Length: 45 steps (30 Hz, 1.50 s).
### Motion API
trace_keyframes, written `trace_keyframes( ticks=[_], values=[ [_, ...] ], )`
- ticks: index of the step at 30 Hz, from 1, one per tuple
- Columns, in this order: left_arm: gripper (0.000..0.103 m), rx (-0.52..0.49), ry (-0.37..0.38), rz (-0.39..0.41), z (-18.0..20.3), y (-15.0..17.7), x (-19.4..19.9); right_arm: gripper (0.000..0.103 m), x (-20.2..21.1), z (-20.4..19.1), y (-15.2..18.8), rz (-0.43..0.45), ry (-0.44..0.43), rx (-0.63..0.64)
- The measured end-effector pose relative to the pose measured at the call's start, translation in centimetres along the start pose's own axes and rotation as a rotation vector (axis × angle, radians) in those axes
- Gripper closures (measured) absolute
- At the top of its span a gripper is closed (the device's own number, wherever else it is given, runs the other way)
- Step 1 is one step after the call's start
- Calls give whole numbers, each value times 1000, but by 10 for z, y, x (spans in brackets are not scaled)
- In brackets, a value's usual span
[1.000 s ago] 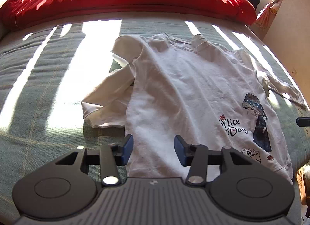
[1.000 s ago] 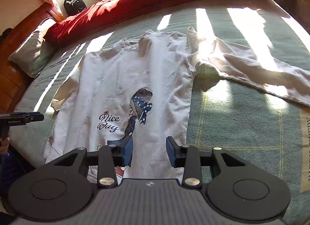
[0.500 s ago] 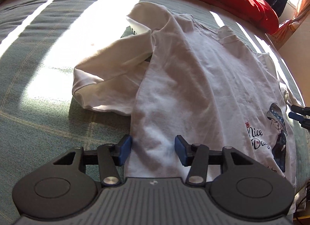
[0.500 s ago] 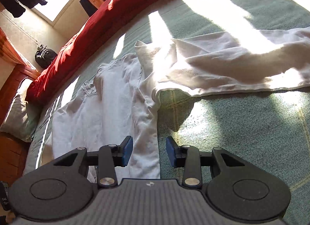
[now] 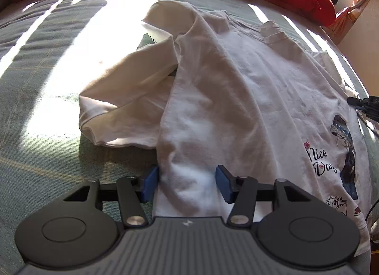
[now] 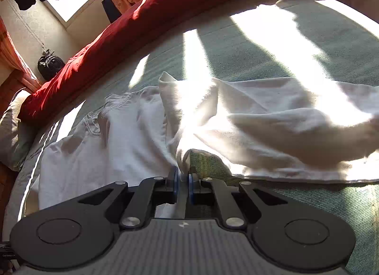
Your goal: Fold clothes
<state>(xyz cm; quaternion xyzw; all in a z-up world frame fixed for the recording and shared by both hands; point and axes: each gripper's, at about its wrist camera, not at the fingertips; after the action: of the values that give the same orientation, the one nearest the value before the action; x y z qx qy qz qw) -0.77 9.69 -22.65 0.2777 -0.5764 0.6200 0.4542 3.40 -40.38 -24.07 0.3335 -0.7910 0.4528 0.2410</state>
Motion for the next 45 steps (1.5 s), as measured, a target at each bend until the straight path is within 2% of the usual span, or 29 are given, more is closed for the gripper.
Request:
trace_keyframes(
  ticks=[5,9,14,18,24,28,33,36,37,39,43,45],
  values=[
    [50,-22,3,-2,2,2,2,91,0,1,-7,-41,57,44],
    [50,-32,13,-4,2,6,7,85,8,4,1,-80,30,1],
    [50,1,46,-13,-6,19,16,72,44,10,28,-133,-21,-20],
    [49,37,75,-24,-15,31,21,69,76,14,63,-198,-38,-8],
    [49,210,143,-6,-48,44,31,65,107,15,112,-279,-87,-27],
    [50,275,180,30,-57,31,19,64,112,13,134,-313,-85,-21],
    [50,349,247,81,-59,-3,-15,63,111,11,134,-302,-80,-52],
    [38,361,305,70,-59,-14,-30,62,109,7,128,-299,-77,-42],
    [34,348,319,61,-59,-14,-30,62,108,5,127,-299,-76,-36],
    [34,313,343,42,-60,-13,-27,60,107,6,127,-302,-85,-42],
    [34,311,434,-21,-67,10,-17,57,105,15,129,-307,-117,-79],
    [34,323,450,-20,-68,17,-15,57,104,19,130,-310,-132,-97]
  ],
)
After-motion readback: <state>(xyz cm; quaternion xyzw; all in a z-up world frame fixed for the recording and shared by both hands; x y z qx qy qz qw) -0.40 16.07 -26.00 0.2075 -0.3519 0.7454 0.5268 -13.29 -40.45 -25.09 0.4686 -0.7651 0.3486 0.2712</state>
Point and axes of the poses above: each gripper's, at about its wrist camera, not at the fingertips, and x roughly against the way its jaws point, z to its right, y to its underside, and after that the axes turned 1 degree about z, right-handed
